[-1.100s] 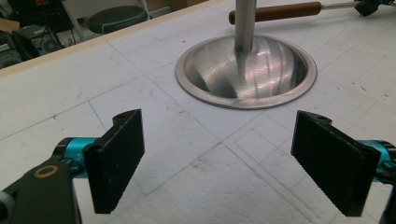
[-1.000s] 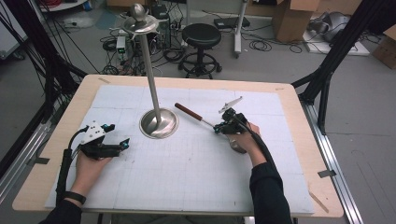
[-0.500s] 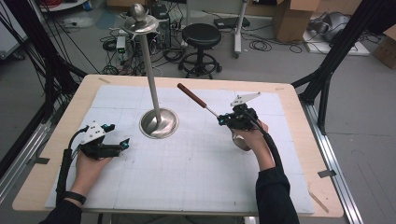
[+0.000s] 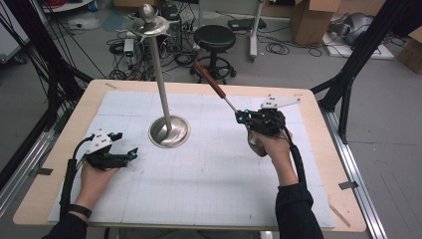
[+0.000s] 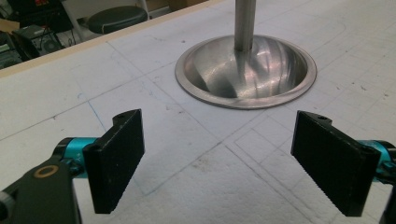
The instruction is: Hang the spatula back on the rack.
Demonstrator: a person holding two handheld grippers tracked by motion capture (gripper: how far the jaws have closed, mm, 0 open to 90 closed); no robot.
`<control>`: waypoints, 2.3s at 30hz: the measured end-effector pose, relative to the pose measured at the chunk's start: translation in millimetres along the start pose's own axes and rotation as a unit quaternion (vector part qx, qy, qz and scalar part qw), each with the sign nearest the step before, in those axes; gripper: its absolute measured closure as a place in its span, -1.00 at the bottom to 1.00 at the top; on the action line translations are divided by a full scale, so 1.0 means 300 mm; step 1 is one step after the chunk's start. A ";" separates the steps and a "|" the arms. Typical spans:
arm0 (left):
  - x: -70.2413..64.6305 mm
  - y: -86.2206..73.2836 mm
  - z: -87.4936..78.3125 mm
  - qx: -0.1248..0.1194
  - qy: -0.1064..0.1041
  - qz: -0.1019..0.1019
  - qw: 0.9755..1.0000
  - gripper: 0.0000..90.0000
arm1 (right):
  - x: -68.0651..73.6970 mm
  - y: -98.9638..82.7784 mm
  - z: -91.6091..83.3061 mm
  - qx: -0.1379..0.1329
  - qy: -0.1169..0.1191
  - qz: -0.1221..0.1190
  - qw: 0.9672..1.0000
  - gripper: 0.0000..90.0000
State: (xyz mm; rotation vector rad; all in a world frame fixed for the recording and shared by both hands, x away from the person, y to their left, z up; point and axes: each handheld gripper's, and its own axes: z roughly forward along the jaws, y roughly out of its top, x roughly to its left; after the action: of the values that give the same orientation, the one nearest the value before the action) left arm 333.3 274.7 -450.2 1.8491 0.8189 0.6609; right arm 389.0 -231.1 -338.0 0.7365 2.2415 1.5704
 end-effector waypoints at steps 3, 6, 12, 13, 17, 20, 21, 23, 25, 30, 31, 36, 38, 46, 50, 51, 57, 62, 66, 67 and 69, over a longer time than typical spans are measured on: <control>-0.001 0.000 0.001 -0.001 0.001 0.001 1.000 -0.60 | 0.024 0.027 -0.029 -0.049 0.014 -0.002 0.999 0.88; -0.001 0.000 0.000 -0.001 0.000 0.001 1.000 -0.60 | 0.038 0.043 -0.046 -0.074 0.019 -0.006 0.997 0.89; -0.001 0.000 0.001 -0.001 0.000 0.001 1.000 -0.60 | 0.048 0.062 -0.060 -0.103 0.023 -0.011 0.994 0.89; -0.001 0.000 0.001 -0.001 0.000 0.002 1.000 -0.60 | 0.051 0.066 -0.062 -0.107 0.023 -0.012 0.994 0.88; -0.001 0.000 0.001 0.000 0.000 0.002 1.000 -0.60 | 0.061 0.079 -0.067 -0.127 0.027 -0.015 0.991 0.89; -0.001 0.000 0.001 -0.001 0.002 0.005 1.000 -0.60 | 0.069 0.089 -0.067 -0.141 0.032 -0.019 0.989 0.89; -0.001 0.000 0.001 0.000 0.001 0.004 1.000 -0.60 | 0.072 0.093 -0.066 -0.144 0.035 -0.019 0.989 0.88; -0.001 0.000 0.001 0.000 0.001 0.004 1.000 -0.60 | 0.082 0.104 -0.061 -0.151 0.038 -0.024 0.988 0.88; -0.001 0.000 0.001 0.000 0.001 0.004 1.000 -0.60 | 0.093 0.116 -0.055 -0.157 0.044 -0.029 0.986 0.88; -0.003 0.000 0.001 0.000 0.001 0.004 1.000 -0.60 | 0.121 0.147 -0.023 -0.161 0.053 -0.038 0.985 0.88; -0.003 0.000 0.001 0.000 0.001 0.004 1.000 -0.60 | 0.126 0.153 -0.016 -0.160 0.056 -0.039 0.985 0.88; -0.003 0.000 0.001 -0.001 0.000 0.003 1.000 -0.60 | 0.141 0.169 0.011 -0.162 0.062 -0.040 0.984 0.88; -0.004 0.000 0.002 -0.001 0.001 0.004 1.000 -0.60 | 0.148 0.178 0.031 -0.164 0.067 -0.041 0.983 0.88; -0.004 0.000 0.001 0.000 0.001 0.006 1.000 -0.60 | 0.155 0.187 0.061 -0.162 0.069 -0.043 0.983 0.88; -0.004 0.000 0.001 0.000 0.001 0.006 1.000 -0.60 | 0.154 0.186 0.067 -0.160 0.069 -0.043 0.984 0.88; -0.004 0.000 0.001 0.000 0.000 0.007 1.000 -0.60 | 0.154 0.186 0.069 -0.159 0.068 -0.042 0.984 0.88; -0.004 0.000 0.001 0.002 0.000 0.007 1.000 -0.60 | 0.151 0.183 0.080 -0.158 0.068 -0.040 0.984 0.88; -0.005 0.000 0.001 0.001 0.000 0.008 1.000 -0.60 | 0.156 0.183 0.099 -0.153 0.069 -0.041 0.985 0.88; -0.005 0.000 0.002 0.002 0.000 0.008 1.000 -0.60 | 0.162 0.187 0.111 -0.154 0.068 -0.039 0.985 0.88; -0.006 0.000 0.002 0.001 0.001 0.007 1.000 -0.60 | 0.164 0.189 0.121 -0.153 0.066 -0.043 0.985 0.88; -0.005 0.000 0.002 0.001 0.000 0.007 1.000 -0.60 | 0.167 0.191 0.133 -0.153 0.062 -0.043 0.985 0.88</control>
State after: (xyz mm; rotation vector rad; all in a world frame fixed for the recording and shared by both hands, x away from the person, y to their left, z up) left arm 332.8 273.1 -450.4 1.8580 0.8077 0.6703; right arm 382.0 -156.1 -296.5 0.4623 2.0151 1.9047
